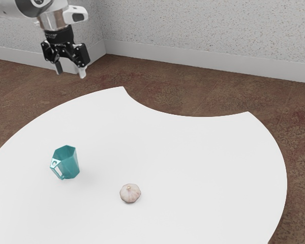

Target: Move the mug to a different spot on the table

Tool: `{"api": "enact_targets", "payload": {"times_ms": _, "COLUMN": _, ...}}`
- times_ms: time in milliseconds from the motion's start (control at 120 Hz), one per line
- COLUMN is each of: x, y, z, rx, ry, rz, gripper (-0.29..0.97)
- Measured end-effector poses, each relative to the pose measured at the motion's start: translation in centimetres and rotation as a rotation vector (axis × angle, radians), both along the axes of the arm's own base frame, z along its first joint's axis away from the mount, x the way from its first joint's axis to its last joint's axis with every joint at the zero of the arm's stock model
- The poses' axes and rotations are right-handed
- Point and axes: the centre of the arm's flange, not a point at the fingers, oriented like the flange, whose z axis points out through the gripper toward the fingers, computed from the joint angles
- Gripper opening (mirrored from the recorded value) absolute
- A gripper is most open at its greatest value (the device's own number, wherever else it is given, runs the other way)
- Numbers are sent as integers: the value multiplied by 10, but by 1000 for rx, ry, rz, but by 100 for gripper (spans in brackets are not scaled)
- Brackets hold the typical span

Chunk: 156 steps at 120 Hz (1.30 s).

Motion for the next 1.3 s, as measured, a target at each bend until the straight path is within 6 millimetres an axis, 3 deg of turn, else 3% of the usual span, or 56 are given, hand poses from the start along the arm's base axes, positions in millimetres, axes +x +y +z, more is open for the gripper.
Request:
{"api": "enact_targets", "payload": {"times_ms": 108, "x": -2, "y": -1, "z": 1, "rx": -1, "ry": 1, "rz": 5, "gripper": 66}}
{"api": "enact_targets", "payload": {"times_ms": 175, "x": -16, "y": -1, "z": 7, "rx": -9, "ry": 0, "rz": 7, "gripper": 66}}
{"api": "enact_targets", "payload": {"times_ms": 325, "x": -81, "y": 5, "z": -1, "rx": -38, "ry": 22, "rz": 13, "gripper": 66}}
{"api": "enact_targets", "payload": {"times_ms": 400, "x": -108, "y": 18, "z": -25, "rx": -49, "ry": 51, "rz": 35, "gripper": 66}}
{"api": "enact_targets", "payload": {"times_ms": 550, "x": -127, "y": 39, "z": -96, "rx": -47, "ry": 114, "rz": 73, "gripper": 66}}
{"api": "enact_targets", "payload": {"times_ms": 708, "x": -154, "y": 59, "z": -147, "rx": -36, "ry": 87, "rz": 94, "gripper": 66}}
{"api": "enact_targets", "payload": {"times_ms": 875, "x": -154, "y": 62, "z": -211, "rx": -21, "ry": 47, "rz": 64, "gripper": 66}}
{"api": "enact_targets", "payload": {"times_ms": 1083, "x": -158, "y": 65, "z": -258, "rx": -11, "ry": -51, "rz": -23, "gripper": 66}}
{"api": "enact_targets", "payload": {"times_ms": 1300, "x": -150, "y": 77, "z": -292, "rx": 14, "ry": -86, "rz": -94, "gripper": 66}}
